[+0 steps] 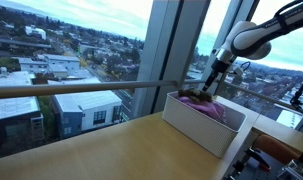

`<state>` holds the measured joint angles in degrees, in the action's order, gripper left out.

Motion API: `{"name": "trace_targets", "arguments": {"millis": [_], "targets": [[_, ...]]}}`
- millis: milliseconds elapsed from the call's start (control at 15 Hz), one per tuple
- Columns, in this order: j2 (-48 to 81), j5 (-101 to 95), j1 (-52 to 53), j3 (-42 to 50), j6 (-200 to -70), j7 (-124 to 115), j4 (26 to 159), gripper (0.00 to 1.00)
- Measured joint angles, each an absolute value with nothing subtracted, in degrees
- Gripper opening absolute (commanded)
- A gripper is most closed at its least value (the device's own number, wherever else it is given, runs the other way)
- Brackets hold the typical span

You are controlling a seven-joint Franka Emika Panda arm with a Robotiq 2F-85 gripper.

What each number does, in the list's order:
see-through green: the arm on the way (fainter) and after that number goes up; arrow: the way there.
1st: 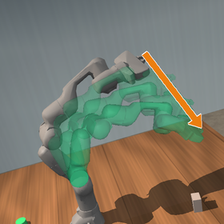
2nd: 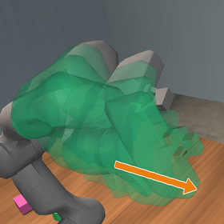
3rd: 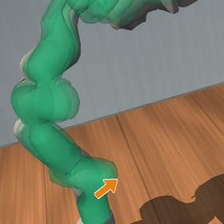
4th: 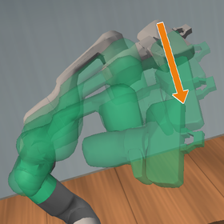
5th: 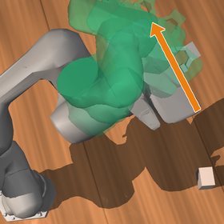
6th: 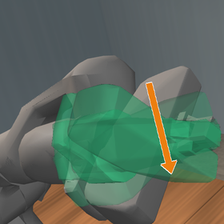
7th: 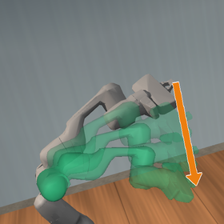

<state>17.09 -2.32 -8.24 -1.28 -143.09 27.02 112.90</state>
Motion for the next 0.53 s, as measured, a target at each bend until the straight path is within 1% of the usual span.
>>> {"name": "trace_targets", "arguments": {"millis": [67, 133, 533], "targets": [[15.7, -2.3, -8.2, -1.3, -143.1, 27.0, 113.0, 0.99], [14.2, -2.3, -8.2, -1.3, -143.0, 27.0, 113.1, 1.0], [6.0, -1.0, -5.1, -2.6, -143.0, 27.1, 118.0, 1.0]]}}
